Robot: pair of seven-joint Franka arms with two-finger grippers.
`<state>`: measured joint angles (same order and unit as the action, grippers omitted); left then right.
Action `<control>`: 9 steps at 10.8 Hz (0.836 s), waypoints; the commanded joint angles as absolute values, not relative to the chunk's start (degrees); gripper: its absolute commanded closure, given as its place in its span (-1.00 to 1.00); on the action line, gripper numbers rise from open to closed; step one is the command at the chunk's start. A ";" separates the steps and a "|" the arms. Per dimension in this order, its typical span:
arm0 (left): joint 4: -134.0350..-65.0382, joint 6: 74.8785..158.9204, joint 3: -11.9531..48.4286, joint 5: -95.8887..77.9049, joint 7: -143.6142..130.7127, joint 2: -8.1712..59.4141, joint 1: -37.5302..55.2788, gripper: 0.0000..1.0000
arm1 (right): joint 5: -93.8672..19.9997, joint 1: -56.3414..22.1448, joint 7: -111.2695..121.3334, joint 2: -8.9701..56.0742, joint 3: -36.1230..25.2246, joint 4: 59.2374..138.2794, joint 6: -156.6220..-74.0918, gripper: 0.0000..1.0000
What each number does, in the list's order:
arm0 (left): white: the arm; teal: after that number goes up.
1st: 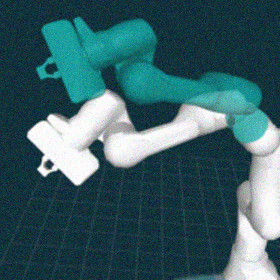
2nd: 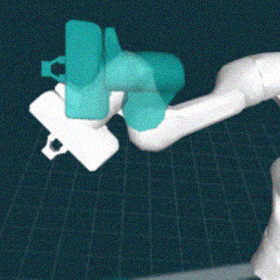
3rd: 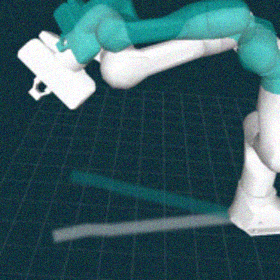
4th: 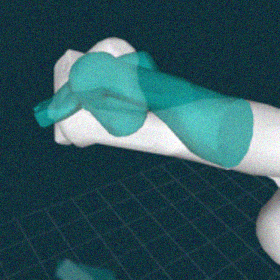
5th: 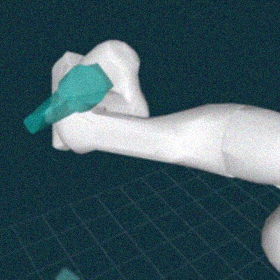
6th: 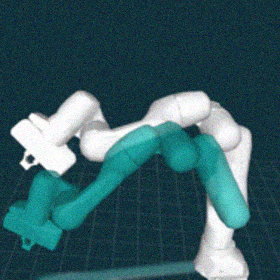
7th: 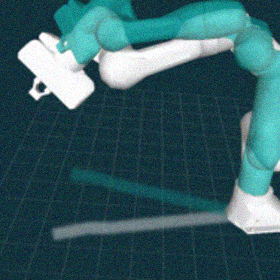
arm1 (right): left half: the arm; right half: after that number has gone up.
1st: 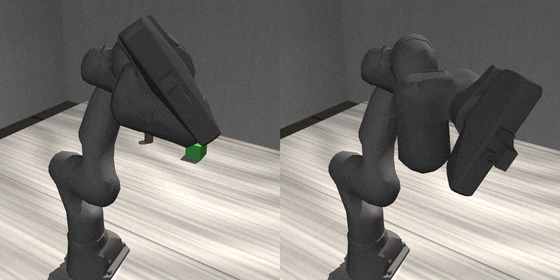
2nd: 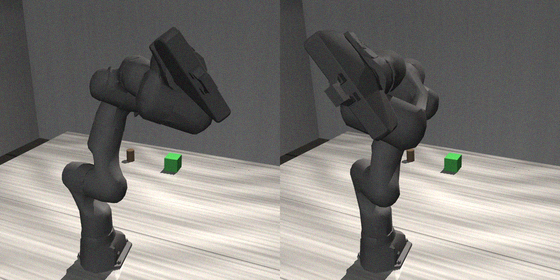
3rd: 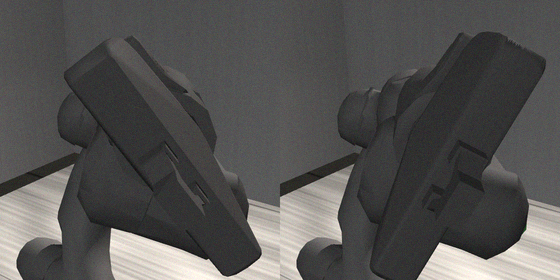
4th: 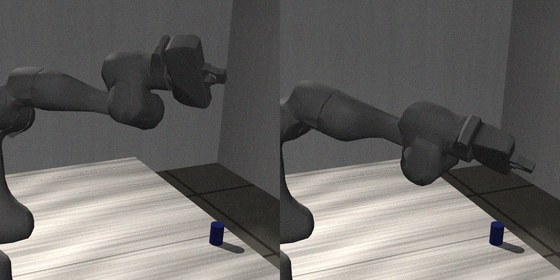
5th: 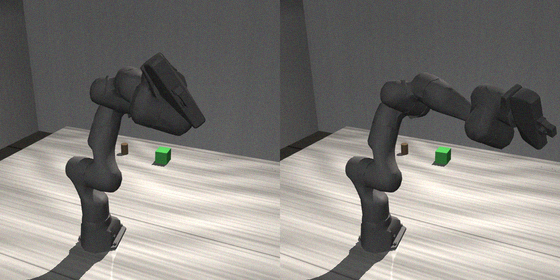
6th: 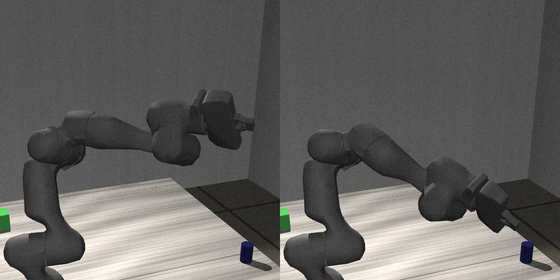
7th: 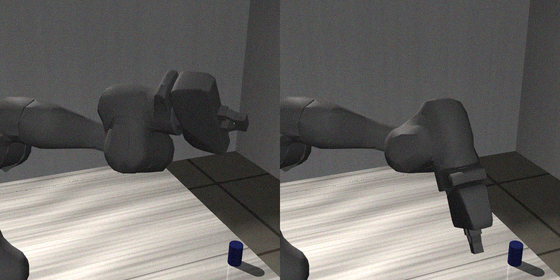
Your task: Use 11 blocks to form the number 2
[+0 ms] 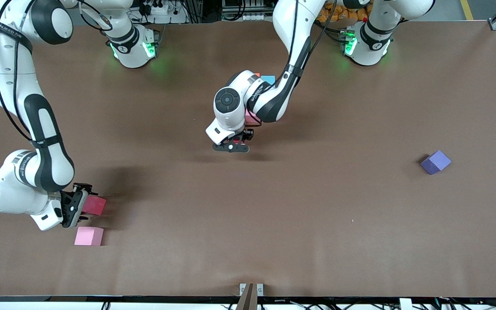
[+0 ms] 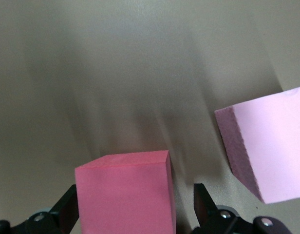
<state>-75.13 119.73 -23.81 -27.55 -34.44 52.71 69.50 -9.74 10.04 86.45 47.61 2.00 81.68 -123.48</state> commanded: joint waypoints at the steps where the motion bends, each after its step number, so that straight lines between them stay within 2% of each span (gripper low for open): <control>1: -74.44 120.93 -24.26 -26.45 -34.37 53.70 69.96 0.49 | -10.46 10.63 86.13 47.99 2.46 80.77 -122.78 -1.00; 2: -74.36 121.02 -24.26 -26.37 -34.37 53.88 69.96 0.38 | -10.46 10.63 86.13 47.99 2.46 80.77 -122.78 -1.00; 3: -74.36 121.03 -24.26 -26.45 -34.45 53.96 69.96 -0.07 | -10.46 10.63 86.13 47.99 2.46 80.77 -122.78 -1.00; 4: -74.44 121.03 -24.26 -26.37 -34.45 53.96 69.96 -0.99 | -10.46 10.63 85.96 47.99 2.46 80.77 -122.78 -1.00; 9: -74.44 121.03 -24.26 -26.02 -35.07 53.44 70.05 -1.00 | -10.46 10.63 85.43 47.99 2.46 80.77 -122.78 -1.00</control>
<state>-75.12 120.71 -23.81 -27.36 -34.33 53.31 69.57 -9.83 10.04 85.92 47.61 1.99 81.68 -123.43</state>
